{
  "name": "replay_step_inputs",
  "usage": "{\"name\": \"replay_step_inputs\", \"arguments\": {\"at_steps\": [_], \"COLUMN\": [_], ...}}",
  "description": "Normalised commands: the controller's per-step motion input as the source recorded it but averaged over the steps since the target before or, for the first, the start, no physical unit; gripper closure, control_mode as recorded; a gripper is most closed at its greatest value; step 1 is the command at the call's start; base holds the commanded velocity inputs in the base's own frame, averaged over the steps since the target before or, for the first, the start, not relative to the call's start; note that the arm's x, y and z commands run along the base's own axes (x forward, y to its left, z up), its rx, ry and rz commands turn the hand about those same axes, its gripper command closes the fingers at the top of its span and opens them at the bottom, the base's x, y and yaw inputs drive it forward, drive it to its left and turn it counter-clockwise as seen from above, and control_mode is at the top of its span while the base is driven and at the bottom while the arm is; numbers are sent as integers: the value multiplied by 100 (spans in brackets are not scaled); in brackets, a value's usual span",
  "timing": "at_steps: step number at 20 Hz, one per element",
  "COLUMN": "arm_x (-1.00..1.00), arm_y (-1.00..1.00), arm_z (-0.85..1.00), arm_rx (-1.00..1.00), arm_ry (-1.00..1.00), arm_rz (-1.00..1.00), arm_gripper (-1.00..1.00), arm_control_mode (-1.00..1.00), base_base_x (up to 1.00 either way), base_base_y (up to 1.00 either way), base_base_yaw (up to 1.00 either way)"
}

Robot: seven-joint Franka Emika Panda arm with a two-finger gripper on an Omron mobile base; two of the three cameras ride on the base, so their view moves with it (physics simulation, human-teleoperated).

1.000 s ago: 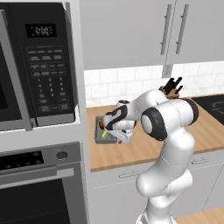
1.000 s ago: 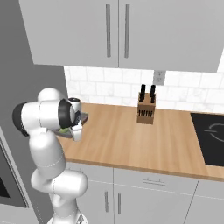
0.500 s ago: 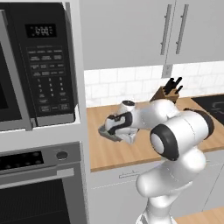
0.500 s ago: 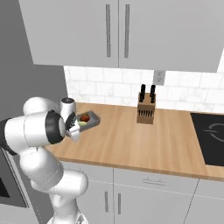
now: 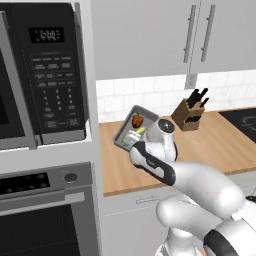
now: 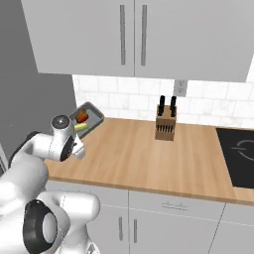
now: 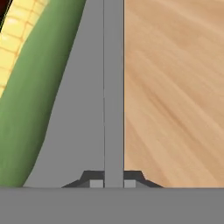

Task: Take the meat container that has the chicken drumstick and place it on the second highest rack of the freezer. Then take the vegetable container that has the corn and bell pepper and place it on the highest rack of the freezer.

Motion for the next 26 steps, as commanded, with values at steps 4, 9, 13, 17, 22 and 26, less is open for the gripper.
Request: {"name": "replay_step_inputs", "arguments": {"at_steps": [4,9,13,17,22,26], "arm_x": [-66,-72,-63,-51,-34,2], "arm_y": [-21,-24,-10,0,0,-3], "arm_z": [96,100,99,84,34,-17], "arm_rx": [-1,-4,-7,-7,-6,-1], "arm_ry": [-20,-3,14,32,29,17], "arm_rz": [25,22,10,3,2,0], "arm_gripper": [100,100,100,100,100,100], "arm_control_mode": [-100,-100,-100,-100,-100,-100], "base_base_x": [0,0,0,0,0,0], "base_base_y": [0,0,0,0,0,0], "base_base_yaw": [0,0,0,0,0,0]}}
